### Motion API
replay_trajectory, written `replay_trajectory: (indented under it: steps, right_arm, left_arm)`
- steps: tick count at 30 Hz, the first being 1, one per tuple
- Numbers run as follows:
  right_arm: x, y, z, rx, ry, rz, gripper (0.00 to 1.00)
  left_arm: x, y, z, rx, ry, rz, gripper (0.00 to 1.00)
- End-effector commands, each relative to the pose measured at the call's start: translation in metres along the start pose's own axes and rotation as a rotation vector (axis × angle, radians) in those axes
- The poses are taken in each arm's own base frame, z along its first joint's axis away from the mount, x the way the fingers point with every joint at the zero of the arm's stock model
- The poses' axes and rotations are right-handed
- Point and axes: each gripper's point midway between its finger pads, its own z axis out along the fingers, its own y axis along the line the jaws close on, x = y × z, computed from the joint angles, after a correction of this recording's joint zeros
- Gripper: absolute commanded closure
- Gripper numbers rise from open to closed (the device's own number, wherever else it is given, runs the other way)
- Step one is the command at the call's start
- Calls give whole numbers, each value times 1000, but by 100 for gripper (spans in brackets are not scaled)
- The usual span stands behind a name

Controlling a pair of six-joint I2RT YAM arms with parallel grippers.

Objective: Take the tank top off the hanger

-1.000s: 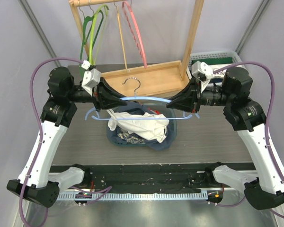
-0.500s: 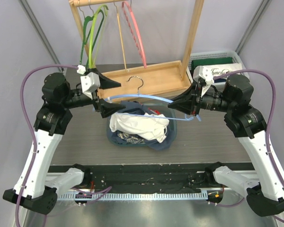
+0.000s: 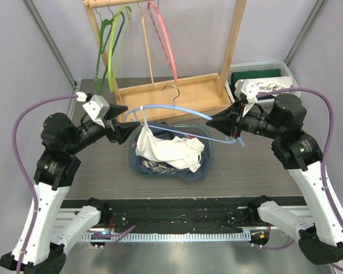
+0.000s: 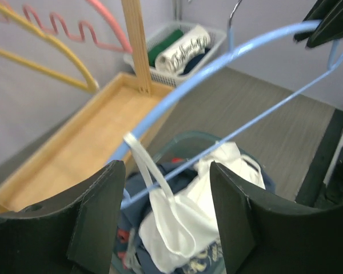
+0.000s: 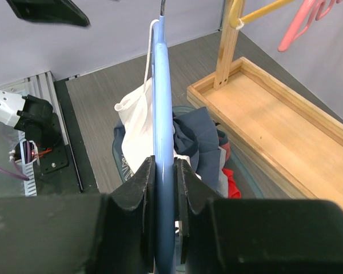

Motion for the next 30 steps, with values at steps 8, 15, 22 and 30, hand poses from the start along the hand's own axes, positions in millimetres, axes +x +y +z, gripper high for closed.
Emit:
replay_trajectory:
  steps: [8, 15, 22, 30]
  right_arm:
    - [-36, 7, -11, 12, -111, -76, 99]
    - [-35, 6, -11, 17, -106, -69, 99]
    - [-32, 6, -12, 23, -93, -62, 99]
    - [-32, 6, -13, 30, -89, -60, 99]
  left_arm:
    - [60, 3, 23, -102, 79, -187, 34]
    - [56, 11, 40, -159, 83, -133, 44]
    - [56, 17, 39, -195, 78, -117, 78]
    - [48, 18, 37, -197, 58, -105, 100]
